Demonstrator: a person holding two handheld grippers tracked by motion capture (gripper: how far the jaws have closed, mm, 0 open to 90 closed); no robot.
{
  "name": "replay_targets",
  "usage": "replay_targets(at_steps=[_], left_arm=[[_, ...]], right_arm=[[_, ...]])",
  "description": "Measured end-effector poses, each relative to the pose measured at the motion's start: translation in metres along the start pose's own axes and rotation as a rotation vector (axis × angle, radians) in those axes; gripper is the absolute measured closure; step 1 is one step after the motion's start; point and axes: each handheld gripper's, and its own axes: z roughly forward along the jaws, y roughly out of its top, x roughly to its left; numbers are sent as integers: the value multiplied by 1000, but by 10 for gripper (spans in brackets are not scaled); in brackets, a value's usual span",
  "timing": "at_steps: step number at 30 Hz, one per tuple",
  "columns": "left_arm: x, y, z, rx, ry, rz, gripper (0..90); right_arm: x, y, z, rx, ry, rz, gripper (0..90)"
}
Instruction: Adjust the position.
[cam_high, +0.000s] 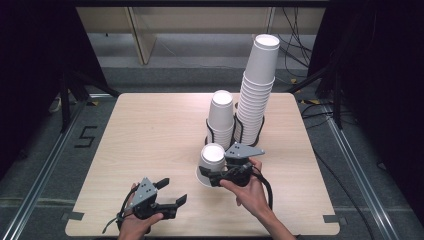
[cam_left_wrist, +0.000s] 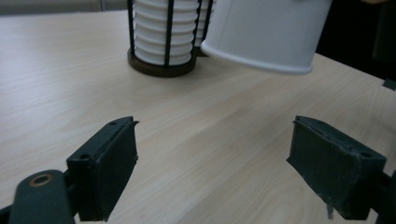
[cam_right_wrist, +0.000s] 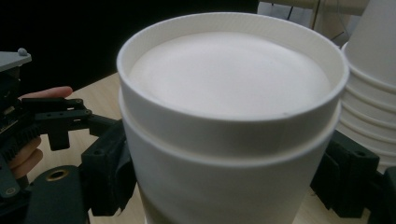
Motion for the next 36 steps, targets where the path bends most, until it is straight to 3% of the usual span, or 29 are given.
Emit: replay_targets(at_steps=[3, 5, 10, 12, 14, 20, 25, 26, 27, 29, 31, 36], left_arm=[[-5, 2, 4, -29, -31, 26, 145], [-9, 3, 5, -13, -35, 49, 145], [-14, 3, 10, -37, -51, 76, 145], [-15, 4, 11, -64, -68, 87, 145], [-16, 4, 12, -56, -58, 95, 145], [-17, 4, 16, -49, -64, 88, 136], [-18, 3, 21, -27, -56, 85, 42], [-19, 3, 21, -29, -56, 87, 35], [-19, 3, 22, -33, -57, 86, 29], [-19, 3, 22, -41, -61, 84, 18], [-19, 3, 24, -56, -71, 85, 11], [-20, 3, 25, -40, -58, 95, 0]], right_arm=[[2, -1, 3, 1, 18, -8, 201], [5, -2, 5, 0, 23, -19, 201], [14, -2, 9, -1, 77, 1, 201], [16, -2, 11, 2, 77, -31, 202], [19, -2, 13, 4, 79, -29, 202], [29, -4, 21, 11, 146, -20, 204], [36, -5, 24, 8, 168, -32, 205], [38, -6, 23, 14, 150, -19, 205], [38, -6, 24, 11, 174, -19, 205], [39, -6, 23, 20, 171, -5, 205], [39, -6, 25, 3, 200, -13, 205], [40, -5, 25, -13, 206, -23, 205]])
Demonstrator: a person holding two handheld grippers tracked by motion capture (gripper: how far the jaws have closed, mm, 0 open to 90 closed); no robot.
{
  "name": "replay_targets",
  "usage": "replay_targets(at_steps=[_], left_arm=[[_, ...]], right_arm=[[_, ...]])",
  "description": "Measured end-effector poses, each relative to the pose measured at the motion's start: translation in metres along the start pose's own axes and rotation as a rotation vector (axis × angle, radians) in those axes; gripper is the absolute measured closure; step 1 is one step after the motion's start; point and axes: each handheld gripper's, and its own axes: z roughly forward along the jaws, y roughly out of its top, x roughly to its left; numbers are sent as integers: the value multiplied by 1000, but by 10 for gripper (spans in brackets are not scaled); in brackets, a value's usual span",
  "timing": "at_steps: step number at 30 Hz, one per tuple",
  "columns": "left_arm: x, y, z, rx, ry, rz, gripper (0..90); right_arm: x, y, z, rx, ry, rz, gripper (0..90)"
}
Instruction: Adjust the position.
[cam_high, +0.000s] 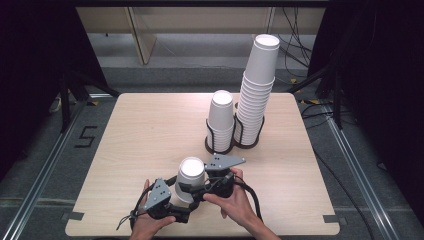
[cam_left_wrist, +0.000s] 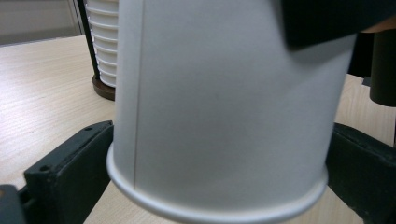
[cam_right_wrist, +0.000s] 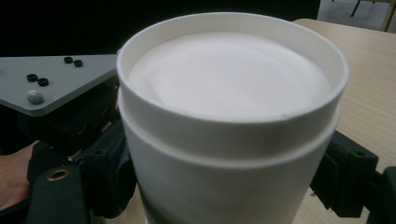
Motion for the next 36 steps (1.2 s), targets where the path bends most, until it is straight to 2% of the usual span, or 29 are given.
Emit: replay_targets(at_steps=[2, 6, 7, 8, 9, 11, 13, 15, 17, 23, 24, 25, 27, 29, 31, 33, 34, 36], left_arm=[[0, -1, 2, -13, 0, -4, 0], [-1, -1, 2, -7, 2, 2, 0], [-1, -1, 2, -9, 3, 3, 0], [-1, -1, 2, -11, 4, 8, 0], [-1, -1, 2, -15, 5, 18, 0], [-2, -1, 2, -22, 10, 24, 3], [-2, -1, 2, -20, 12, 29, 7], [-2, -1, 2, -18, 9, 28, 13], [-1, -1, 3, -28, -1, 21, 21], [0, 0, 1, 1, 3, 42, 50], [-1, 0, 1, 10, 4, 51, 54], [-1, 0, 1, 16, 5, 64, 56], [0, 0, 2, 21, -4, 83, 60], [1, 0, 1, 58, -1, 106, 64], [1, 0, 0, 87, -7, 138, 65], [1, 1, -2, 110, -11, 173, 67], [2, 1, -3, 119, -8, 184, 67], [2, 2, -4, 135, -11, 210, 70]], right_arm=[[2, 0, 0, 4, 4, 13, 205], [4, 1, 1, 4, 6, 17, 205], [5, 1, 0, 14, -4, 31, 205], [4, 1, 0, 8, -7, 5, 205], [4, 1, 0, 6, -6, 0, 205], [4, 1, 1, 4, 14, 15, 205], [4, 0, 2, 7, 15, 23, 204], [4, 0, 1, 10, 5, 9, 203], [4, 0, 1, 7, 16, 30, 200], [2, 0, 2, 21, 20, 34, 182], [1, 0, 2, 20, 20, 26, 178], [3, 0, 1, 34, 22, 47, 174], [0, 3, 0, 59, 33, 6, 160], [-1, 7, -5, 63, 15, -10, 159], [-2, 11, -11, 80, 46, -17, 160], [-2, 14, -18, 105, 38, -26, 162], [-3, 16, -22, 123, 56, -13, 162], [-4, 17, -27, 144, 53, -31, 166]])
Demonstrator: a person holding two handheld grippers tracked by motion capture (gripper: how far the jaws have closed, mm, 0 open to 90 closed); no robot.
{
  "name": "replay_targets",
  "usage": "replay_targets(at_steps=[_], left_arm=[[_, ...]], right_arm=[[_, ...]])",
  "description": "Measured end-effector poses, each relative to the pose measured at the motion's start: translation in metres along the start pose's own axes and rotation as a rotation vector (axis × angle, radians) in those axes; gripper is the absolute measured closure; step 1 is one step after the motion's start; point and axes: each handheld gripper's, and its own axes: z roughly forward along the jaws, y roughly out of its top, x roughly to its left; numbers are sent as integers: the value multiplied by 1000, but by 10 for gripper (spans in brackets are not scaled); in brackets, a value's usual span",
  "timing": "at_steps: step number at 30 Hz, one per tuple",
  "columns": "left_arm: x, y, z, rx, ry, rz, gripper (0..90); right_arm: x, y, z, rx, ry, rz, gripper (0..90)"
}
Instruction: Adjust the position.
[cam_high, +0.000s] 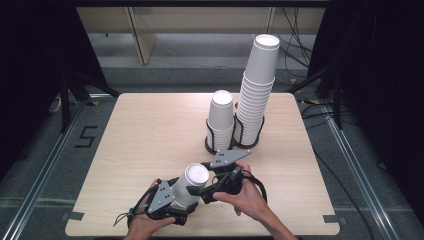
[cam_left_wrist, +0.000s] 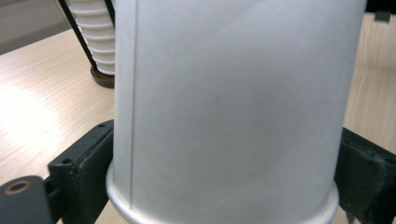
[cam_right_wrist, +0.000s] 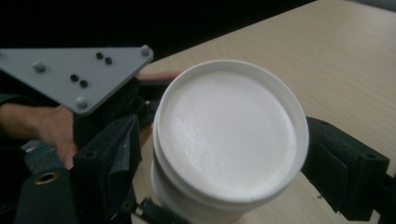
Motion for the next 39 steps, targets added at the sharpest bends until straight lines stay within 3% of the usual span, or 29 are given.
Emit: replay_targets(at_steps=[1, 2, 4, 7, 8, 9, 14, 15, 20, 26, 33, 39], left_arm=[[0, 0, 0, 11, -3, 22, 70], [-1, 0, -1, 27, -6, 32, 71], [-3, 0, 0, 35, -15, 52, 72], [-6, 1, 0, 47, -30, 79, 71], [-7, 0, 0, 46, -31, 80, 70], [-6, 0, 0, 45, -44, 80, 68], [-5, -1, 0, -39, -61, 28, 32], [-5, -1, -1, -67, -57, 20, 26], [-4, 2, -3, -197, -55, -17, 16], [-5, 4, -2, -248, -43, -46, 10], [-3, 5, -7, -257, -36, -18, 23], [-1, 5, -10, -216, -38, 13, 48]], right_arm=[[-2, 0, -1, 10, 27, -20, 166], [-3, 0, -3, 10, 18, -26, 169], [-3, 0, -4, 32, 41, -4, 167], [-4, -2, -1, 56, 60, -18, 208], [-3, -3, -1, 58, 58, 5, 235], [-3, -3, 0, 44, 69, -4, 239], [-6, 0, -6, 34, 64, 21, 252], [-6, 1, -7, 26, 74, 47, 254], [-9, 6, -18, -75, 104, 112, 258], [-7, 8, -20, -127, 110, 126, 260], [-13, 6, -20, -145, 155, 177, 259], [-16, 4, -19, -136, 160, 190, 255]])
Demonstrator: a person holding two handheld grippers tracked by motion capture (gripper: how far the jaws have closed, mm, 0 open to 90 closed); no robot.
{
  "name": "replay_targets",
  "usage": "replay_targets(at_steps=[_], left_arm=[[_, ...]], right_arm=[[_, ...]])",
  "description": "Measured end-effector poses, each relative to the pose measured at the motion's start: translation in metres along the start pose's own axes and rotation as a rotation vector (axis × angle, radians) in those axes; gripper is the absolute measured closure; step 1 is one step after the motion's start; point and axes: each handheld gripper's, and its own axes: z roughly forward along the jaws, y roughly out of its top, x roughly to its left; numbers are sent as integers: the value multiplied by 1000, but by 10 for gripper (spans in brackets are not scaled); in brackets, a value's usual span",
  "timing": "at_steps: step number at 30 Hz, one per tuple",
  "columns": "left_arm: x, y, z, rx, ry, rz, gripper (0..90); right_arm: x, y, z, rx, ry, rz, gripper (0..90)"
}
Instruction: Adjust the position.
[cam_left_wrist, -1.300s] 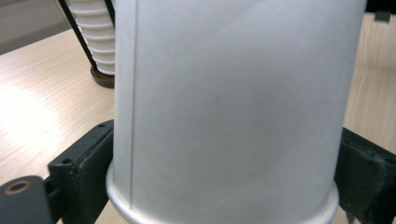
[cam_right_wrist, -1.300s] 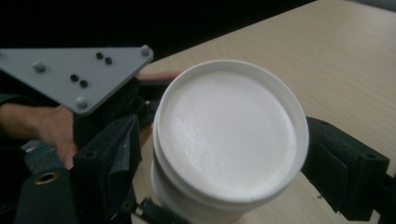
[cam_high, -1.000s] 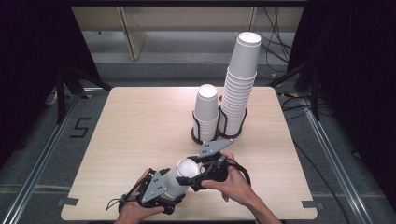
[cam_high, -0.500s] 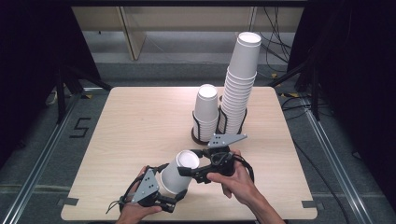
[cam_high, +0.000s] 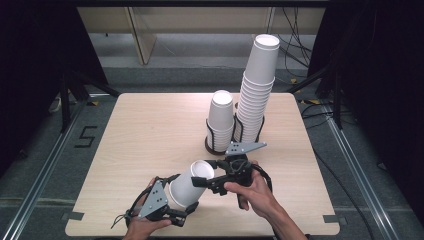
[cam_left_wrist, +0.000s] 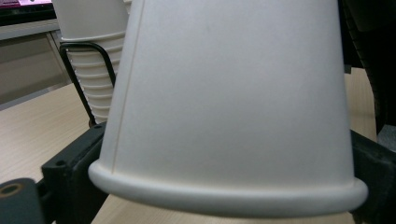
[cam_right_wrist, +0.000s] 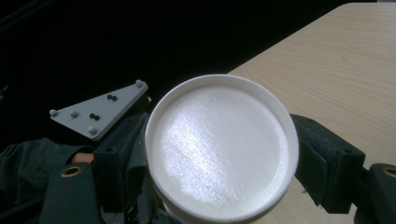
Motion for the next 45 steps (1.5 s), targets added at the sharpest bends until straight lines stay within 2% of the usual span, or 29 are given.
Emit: replay_targets(at_steps=[4, 5, 6, 7, 8, 10, 12, 14, 16, 17, 20, 23, 25, 28, 30, 34, 36, 37, 39, 41, 44, 45], left_arm=[[1, 1, -1, 14, -3, 8, 68], [1, 1, -1, 20, 1, 20, 70], [1, 1, -1, 29, 2, 32, 72], [0, 0, 0, 22, -1, 31, 74], [0, 0, 0, 27, -6, 29, 75], [1, 1, 0, 52, -1, 42, 78], [1, 0, 0, 65, -3, 47, 79], [1, 0, 0, 100, -8, 65, 80], [2, -1, -1, 123, -16, 80, 83], [2, -1, -2, 140, -23, 96, 84], [1, -1, -3, 171, -53, 121, 87], [0, -2, -3, 180, -73, 128, 91], [0, -2, -1, 187, -87, 134, 91], [0, -3, -1, 224, -100, 153, 91], [0, -3, -1, 242, -110, 148, 91], [-2, -4, 1, 299, -137, 167, 91], [-3, -4, 1, 326, -150, 187, 91], [-4, -5, 2, 318, -154, 181, 91], [-5, -4, 2, 337, -174, 186, 91], [-6, -4, 2, 361, -182, 211, 91], [-9, -5, 3, 365, -190, 222, 91], [-9, -4, 2, 386, -200, 235, 91]], right_arm=[[-2, 0, 0, 13, 5, -6, 249], [-1, 0, 0, 15, -7, -6, 248], [-1, 1, 0, 21, 1, -16, 246], [1, 1, -1, 37, -16, -28, 244], [0, 1, 0, 40, -3, -40, 243], [2, 1, 0, 60, -22, -38, 241], [3, 1, 1, 75, -34, -72, 206], [5, 2, 0, 99, -67, -78, 170], [5, 4, -1, 126, -88, -140, 158], [7, 5, -2, 140, -98, -155, 158], [8, 6, -4, 159, -84, -175, 158], [9, 6, -4, 195, -78, -206, 158], [10, 5, -3, 214, -87, -207, 160], [11, 7, -6, 218, -92, -232, 159], [12, 8, -7, 232, -106, -253, 159], [15, 8, -8, 279, -119, -319, 160], [16, 6, -7, 327, -107, -356, 163], [17, 5, -6, 354, -105, -371, 163], [19, 3, -3, 392, -93, -397, 169], [20, -1, 0, 442, -89, -438, 181], [23, -5, 6, 498, -86, -475, 185], [23, -7, 8, 516, -87, -486, 188]])
